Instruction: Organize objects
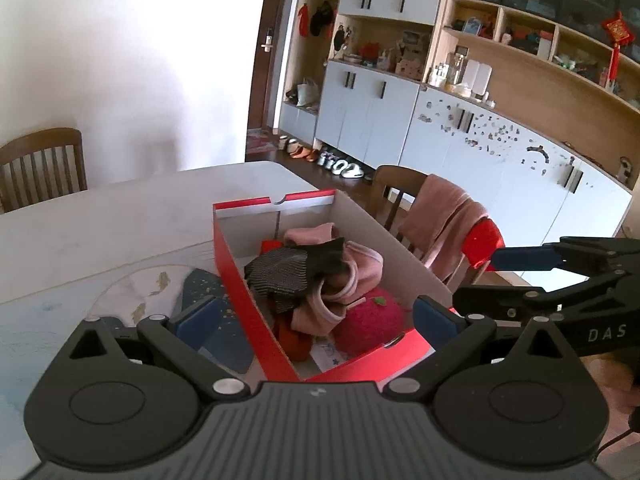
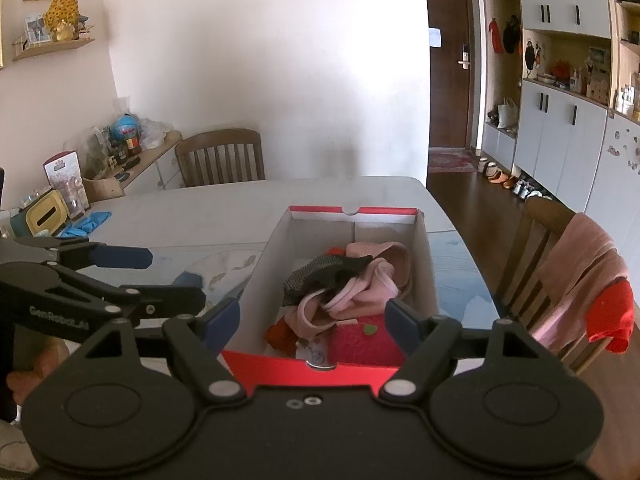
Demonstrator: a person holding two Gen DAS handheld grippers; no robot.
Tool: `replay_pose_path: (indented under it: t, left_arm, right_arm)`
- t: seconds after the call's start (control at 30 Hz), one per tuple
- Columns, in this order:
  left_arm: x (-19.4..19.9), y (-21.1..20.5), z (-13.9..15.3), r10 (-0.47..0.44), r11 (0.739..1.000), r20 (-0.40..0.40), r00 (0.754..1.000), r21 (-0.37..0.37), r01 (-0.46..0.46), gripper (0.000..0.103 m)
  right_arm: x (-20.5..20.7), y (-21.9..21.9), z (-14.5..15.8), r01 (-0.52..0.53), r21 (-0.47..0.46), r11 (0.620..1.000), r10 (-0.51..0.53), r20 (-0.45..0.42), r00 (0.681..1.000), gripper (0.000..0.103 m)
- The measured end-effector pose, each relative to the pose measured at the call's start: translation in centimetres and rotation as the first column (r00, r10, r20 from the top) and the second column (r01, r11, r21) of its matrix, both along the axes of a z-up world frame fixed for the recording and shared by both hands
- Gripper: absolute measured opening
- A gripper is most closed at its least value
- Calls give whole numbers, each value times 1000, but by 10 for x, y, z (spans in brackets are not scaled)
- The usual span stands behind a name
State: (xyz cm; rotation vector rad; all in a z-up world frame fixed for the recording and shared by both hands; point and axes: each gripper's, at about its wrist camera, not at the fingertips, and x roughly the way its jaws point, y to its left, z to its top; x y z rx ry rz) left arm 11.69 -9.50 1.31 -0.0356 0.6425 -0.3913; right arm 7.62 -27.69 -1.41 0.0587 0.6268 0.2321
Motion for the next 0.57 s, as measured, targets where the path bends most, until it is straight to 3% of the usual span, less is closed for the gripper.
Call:
replay_pose_path:
  t: [0.57]
  left_arm:
    - [5, 4, -3, 26, 999, -11, 1000, 38, -25, 103]
  right_arm:
    - [2, 6, -2, 12, -14, 1000, -12, -19, 1000, 79]
